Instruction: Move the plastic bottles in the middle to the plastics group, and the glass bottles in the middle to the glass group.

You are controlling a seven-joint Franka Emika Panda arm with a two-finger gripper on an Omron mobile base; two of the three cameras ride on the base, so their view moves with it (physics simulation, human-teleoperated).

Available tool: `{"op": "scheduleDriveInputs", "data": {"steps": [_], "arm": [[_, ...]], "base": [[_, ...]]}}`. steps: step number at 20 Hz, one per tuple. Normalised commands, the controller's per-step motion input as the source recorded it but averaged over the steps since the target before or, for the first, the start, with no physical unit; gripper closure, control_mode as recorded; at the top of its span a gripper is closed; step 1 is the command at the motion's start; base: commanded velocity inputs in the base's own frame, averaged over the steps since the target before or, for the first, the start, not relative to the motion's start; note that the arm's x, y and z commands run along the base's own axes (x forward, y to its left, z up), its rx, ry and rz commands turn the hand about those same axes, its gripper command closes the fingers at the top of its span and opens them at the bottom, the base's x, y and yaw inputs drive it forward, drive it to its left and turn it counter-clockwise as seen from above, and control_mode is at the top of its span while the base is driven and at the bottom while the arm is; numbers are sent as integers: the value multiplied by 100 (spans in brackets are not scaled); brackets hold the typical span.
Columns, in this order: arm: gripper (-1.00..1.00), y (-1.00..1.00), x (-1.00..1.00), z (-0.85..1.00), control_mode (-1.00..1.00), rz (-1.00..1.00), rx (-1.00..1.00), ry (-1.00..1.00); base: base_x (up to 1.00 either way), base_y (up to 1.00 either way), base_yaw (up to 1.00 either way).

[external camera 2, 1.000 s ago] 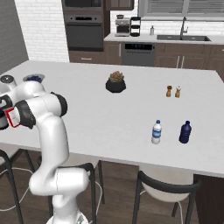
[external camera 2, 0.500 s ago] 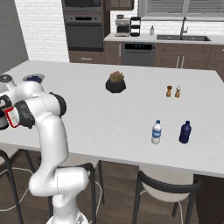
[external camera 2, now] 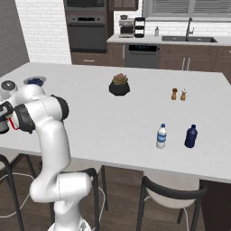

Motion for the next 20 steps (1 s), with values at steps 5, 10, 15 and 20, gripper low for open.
{"op": "scheduleDriveInputs", "data": {"steps": [5, 10, 15, 20], "arm": [[100, 8, 0, 0, -100, 1, 0, -1], [100, 21, 3, 0, -100, 1, 0, 4], [100, 2, 0, 0, -100, 0, 0, 1], [100, 0, 0, -2, -100, 0, 0, 0]], "base": [[0, 0, 0], [0, 0, 0], [0, 0, 0], [0, 0, 0]]}}
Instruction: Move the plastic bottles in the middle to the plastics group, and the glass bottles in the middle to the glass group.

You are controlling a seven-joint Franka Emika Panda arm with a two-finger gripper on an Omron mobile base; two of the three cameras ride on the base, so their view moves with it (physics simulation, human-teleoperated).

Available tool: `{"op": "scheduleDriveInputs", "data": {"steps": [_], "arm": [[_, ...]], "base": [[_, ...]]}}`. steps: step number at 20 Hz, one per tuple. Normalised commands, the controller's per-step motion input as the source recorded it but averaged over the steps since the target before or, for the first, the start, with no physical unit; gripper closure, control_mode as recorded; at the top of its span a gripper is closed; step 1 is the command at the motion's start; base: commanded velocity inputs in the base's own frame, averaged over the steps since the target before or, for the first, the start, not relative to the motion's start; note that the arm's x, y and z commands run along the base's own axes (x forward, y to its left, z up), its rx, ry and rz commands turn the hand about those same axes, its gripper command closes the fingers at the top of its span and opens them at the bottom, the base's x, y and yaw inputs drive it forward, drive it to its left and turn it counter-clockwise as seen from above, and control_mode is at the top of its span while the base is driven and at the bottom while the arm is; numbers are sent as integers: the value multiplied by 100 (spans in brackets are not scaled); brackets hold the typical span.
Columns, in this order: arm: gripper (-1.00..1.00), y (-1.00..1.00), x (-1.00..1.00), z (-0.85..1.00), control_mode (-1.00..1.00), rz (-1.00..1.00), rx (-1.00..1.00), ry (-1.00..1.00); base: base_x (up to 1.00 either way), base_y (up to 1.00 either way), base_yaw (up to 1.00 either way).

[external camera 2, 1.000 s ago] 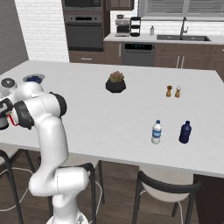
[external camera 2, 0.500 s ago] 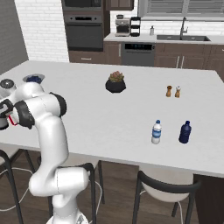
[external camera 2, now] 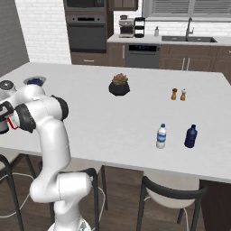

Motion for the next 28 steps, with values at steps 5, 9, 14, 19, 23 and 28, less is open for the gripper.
{"op": "scheduleDriveInputs", "data": {"steps": [5, 9, 14, 19, 23, 28], "arm": [[-100, 0, 0, 0, -100, 0, 0, 0], [-100, 0, 0, 0, -100, 0, 0, 0], [-100, 0, 0, 0, -100, 0, 0, 0], [-100, -2, -6, 2, -100, 0, 0, 0], [-100, -11, -16, 8, -100, 0, 0, 0], [-100, -10, -16, 12, -100, 0, 0, 0]], "base": [[0, 0, 0], [0, 0, 0], [0, 0, 0], [0, 0, 0], [0, 0, 0], [0, 0, 0]]}}
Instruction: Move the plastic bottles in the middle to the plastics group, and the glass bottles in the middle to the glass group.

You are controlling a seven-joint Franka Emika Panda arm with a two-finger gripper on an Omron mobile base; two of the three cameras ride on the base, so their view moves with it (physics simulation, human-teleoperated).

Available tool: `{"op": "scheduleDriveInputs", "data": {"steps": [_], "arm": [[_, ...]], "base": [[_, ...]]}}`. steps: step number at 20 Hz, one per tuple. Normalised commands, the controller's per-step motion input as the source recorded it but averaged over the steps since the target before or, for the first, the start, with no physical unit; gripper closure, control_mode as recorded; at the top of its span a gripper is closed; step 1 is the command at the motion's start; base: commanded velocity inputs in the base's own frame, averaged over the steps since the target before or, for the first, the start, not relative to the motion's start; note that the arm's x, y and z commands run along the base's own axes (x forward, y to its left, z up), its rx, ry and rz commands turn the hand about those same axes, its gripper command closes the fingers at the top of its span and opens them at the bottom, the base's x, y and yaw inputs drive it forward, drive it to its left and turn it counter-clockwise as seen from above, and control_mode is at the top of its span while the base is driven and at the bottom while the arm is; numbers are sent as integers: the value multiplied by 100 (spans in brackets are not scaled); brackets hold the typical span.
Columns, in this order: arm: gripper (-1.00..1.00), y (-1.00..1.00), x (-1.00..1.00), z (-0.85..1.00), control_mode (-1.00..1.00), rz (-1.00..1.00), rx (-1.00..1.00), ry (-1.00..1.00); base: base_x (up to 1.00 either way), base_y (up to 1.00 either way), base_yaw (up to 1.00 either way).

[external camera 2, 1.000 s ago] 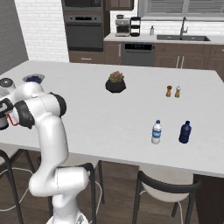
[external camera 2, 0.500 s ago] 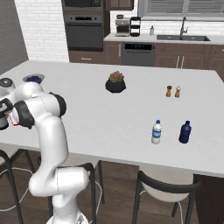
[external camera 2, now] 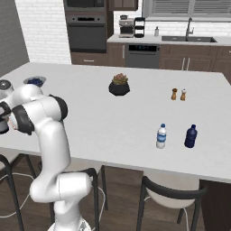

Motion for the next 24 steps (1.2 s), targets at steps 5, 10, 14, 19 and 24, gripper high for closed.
{"op": "scheduleDriveInputs", "data": {"steps": [5, 10, 14, 19, 24], "arm": [[-100, -11, -1, 16, -100, 0, 0, 0], [-100, -18, 0, 31, -100, 0, 0, 0], [-100, -27, -5, 44, -100, -1, 3, 0], [-100, -26, -15, 40, -100, 0, 1, 0], [-100, -54, -40, 31, -100, -4, 0, 4]], "base": [[0, 0, 0], [0, 0, 0], [0, 0, 0], [0, 0, 0], [0, 0, 0]]}}
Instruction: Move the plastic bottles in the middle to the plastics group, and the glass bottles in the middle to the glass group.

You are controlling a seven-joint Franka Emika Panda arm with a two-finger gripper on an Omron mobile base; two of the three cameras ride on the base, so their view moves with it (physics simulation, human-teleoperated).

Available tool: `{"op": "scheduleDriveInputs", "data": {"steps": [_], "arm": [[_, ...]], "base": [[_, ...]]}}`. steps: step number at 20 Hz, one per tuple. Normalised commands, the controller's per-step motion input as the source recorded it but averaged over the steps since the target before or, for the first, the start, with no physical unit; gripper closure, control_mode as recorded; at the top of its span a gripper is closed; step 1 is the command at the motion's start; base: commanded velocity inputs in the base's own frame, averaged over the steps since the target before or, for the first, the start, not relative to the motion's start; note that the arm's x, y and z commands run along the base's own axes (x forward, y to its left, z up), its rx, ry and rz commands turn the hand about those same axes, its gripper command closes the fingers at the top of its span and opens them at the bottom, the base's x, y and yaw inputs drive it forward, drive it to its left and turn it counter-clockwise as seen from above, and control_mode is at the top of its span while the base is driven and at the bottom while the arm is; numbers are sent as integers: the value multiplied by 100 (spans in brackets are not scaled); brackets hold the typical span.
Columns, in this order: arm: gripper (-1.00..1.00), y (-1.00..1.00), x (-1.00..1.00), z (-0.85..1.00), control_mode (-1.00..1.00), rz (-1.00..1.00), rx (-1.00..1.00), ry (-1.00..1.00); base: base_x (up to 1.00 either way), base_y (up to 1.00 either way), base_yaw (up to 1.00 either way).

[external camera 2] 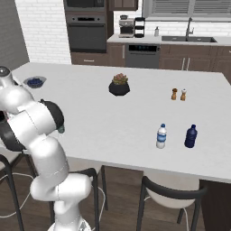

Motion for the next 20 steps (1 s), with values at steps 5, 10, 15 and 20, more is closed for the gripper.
{"op": "scheduleDriveInputs", "data": {"steps": [5, 10, 15, 20], "arm": [[-100, -80, -43, 3, -100, -12, 0, 15], [-100, -94, -22, 0, -100, -20, 0, 21], [-100, -90, -2, -7, -100, -28, -5, 17], [-100, -64, 0, -21, -100, -28, -20, 9]], "base": [[0, 0, 0], [0, 0, 0], [0, 0, 0], [0, 0, 0]]}}
